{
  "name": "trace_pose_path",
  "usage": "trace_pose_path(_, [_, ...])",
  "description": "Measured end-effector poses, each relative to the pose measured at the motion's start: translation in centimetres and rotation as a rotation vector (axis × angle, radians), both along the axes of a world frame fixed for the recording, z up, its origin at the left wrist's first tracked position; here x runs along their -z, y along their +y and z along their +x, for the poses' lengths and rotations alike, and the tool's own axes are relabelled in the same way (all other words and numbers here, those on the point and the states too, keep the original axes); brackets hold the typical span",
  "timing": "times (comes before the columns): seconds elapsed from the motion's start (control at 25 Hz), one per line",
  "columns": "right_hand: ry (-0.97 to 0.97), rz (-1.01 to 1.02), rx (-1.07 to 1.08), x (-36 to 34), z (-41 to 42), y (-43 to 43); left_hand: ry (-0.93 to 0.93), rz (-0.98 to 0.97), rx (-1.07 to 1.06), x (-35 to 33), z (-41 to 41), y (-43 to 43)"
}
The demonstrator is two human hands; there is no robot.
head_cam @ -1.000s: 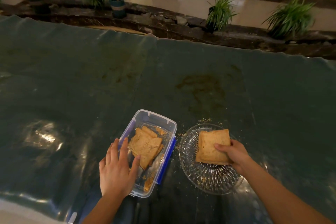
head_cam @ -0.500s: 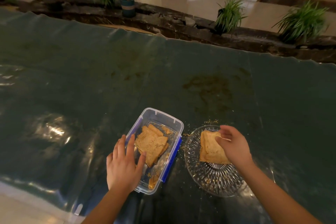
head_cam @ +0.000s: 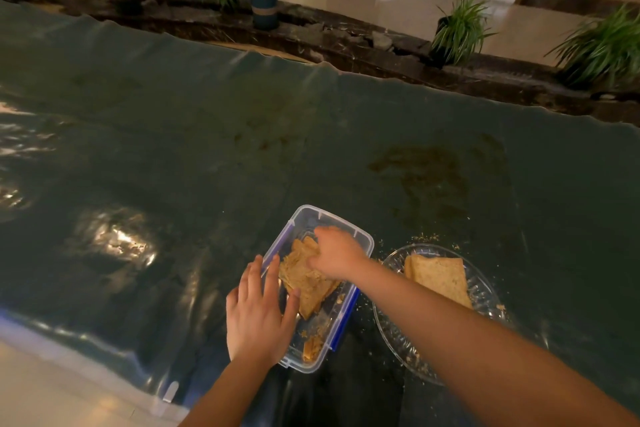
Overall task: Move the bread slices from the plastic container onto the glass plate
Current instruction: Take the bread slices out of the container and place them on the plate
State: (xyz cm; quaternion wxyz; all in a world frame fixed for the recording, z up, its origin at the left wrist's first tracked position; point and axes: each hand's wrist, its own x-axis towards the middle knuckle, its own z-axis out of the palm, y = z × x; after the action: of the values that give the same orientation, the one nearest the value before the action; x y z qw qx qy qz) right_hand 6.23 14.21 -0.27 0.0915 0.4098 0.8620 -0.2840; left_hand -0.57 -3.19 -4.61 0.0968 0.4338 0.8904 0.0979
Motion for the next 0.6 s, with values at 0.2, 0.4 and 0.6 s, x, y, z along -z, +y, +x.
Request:
trace_pose_path(0.2, [-0.268, 0.031, 0.036, 3.8, -2.3, -0.5, 0.002, 0.007, 0.004, 0.0, 0.2, 0.0])
trace_pose_path(0.4, [-0.227, 0.096, 0.091, 4.8, -2.9, -0.8, -0.012, 0.0, 0.008, 0.5, -0.2, -0.2])
trace_pose_path(0.6, [-0.081, -0.047, 0.169, 4.6, -2.5, -0.8, -0.02, 0.0, 0.009, 0.6, -0.3, -0.1])
